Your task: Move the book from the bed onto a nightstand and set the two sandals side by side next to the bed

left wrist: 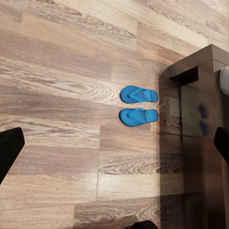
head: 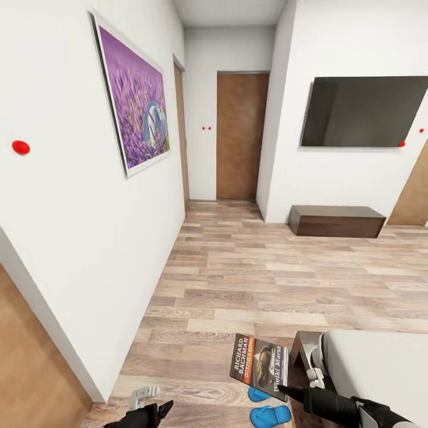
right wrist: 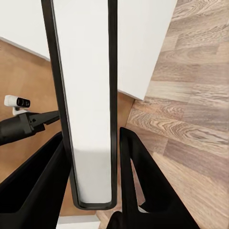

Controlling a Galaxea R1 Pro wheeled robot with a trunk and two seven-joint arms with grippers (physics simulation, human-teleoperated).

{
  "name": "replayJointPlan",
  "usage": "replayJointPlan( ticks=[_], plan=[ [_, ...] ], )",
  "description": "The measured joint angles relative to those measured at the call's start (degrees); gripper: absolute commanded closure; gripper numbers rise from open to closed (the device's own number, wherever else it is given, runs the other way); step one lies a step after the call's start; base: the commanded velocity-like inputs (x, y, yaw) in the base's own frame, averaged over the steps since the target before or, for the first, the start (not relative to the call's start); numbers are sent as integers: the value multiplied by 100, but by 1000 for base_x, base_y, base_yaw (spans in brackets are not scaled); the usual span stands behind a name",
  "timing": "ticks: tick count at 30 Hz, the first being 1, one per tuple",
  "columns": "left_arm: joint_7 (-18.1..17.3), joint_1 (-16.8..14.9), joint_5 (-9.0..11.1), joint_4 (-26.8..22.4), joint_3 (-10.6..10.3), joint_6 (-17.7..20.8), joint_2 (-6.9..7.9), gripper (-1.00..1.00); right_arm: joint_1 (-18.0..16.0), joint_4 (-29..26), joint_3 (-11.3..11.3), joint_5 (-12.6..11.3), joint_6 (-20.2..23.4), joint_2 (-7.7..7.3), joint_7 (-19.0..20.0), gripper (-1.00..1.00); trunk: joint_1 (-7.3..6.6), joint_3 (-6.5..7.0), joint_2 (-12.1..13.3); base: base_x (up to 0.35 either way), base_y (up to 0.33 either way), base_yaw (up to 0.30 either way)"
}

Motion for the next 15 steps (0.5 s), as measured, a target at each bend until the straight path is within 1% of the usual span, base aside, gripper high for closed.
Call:
replayJointPlan(
  ticks=[10,15],
  plan=[
    [0,0,0,0,0,0,0,-100,0,0,-1,0,0,0,0,100,0,9,0,0,0,0],
    [0,0,-2,0,0,0,0,-100,0,1,-4,0,0,0,0,100,0,47,0,0,0,0]
  ],
)
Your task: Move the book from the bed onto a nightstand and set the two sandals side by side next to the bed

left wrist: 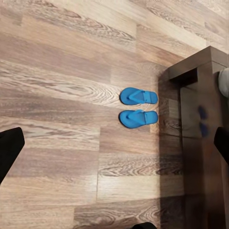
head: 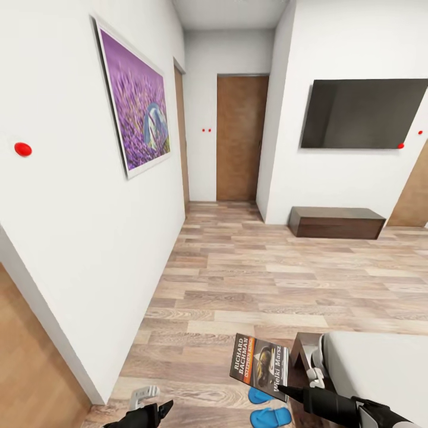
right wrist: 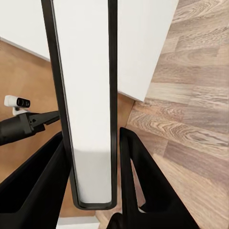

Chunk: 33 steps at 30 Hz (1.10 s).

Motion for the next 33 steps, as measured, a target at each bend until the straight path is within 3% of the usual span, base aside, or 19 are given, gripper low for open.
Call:
replayJointPlan(
  ticks=[33],
  plan=[
    [0,0,2,0,0,0,0,-100,0,-1,-1,0,0,0,0,100,0,302,0,0,0,0]
  ],
)
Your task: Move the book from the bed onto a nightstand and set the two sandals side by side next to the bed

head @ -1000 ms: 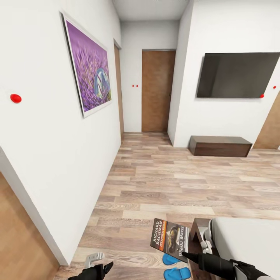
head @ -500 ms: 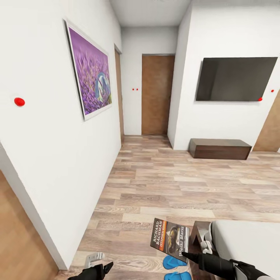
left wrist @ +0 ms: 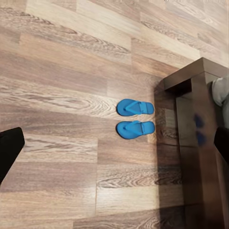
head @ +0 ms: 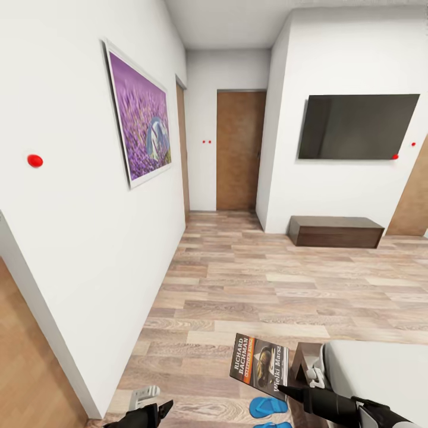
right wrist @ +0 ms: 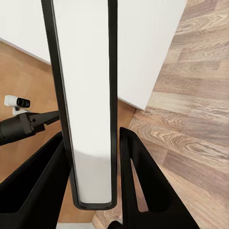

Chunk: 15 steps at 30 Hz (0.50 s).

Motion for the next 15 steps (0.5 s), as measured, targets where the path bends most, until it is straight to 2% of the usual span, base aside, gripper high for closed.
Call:
replayJointPlan(
  ticks=[12,15],
  plan=[
    [25,0,-11,0,0,0,0,-100,0,2,-2,1,0,0,-8,100,0,47,0,0,0,0],
    [224,0,-158,-6,-40,8,0,-100,0,2,-1,1,0,0,-9,100,0,48,0,0,0,0]
  ],
)
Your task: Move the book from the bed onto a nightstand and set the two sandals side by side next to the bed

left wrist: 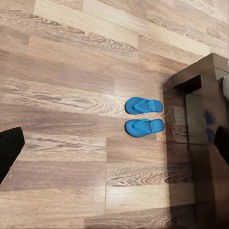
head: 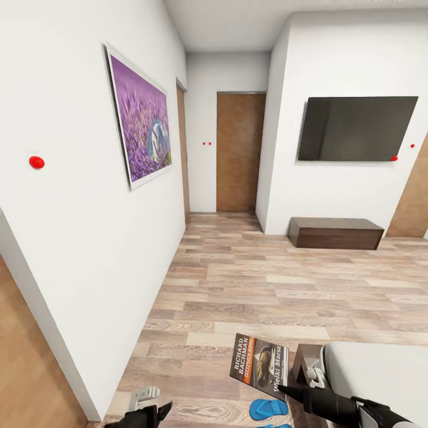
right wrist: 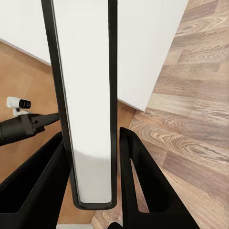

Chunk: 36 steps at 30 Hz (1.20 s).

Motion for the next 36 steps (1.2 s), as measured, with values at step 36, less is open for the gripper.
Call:
replayJointPlan(
  ticks=[36],
  plan=[
    [1294,1,-1065,713,-355,-76,-410,-100,0,1,-9,14,3,11,-1431,100,0,0,1,0,0,0]
  ],
)
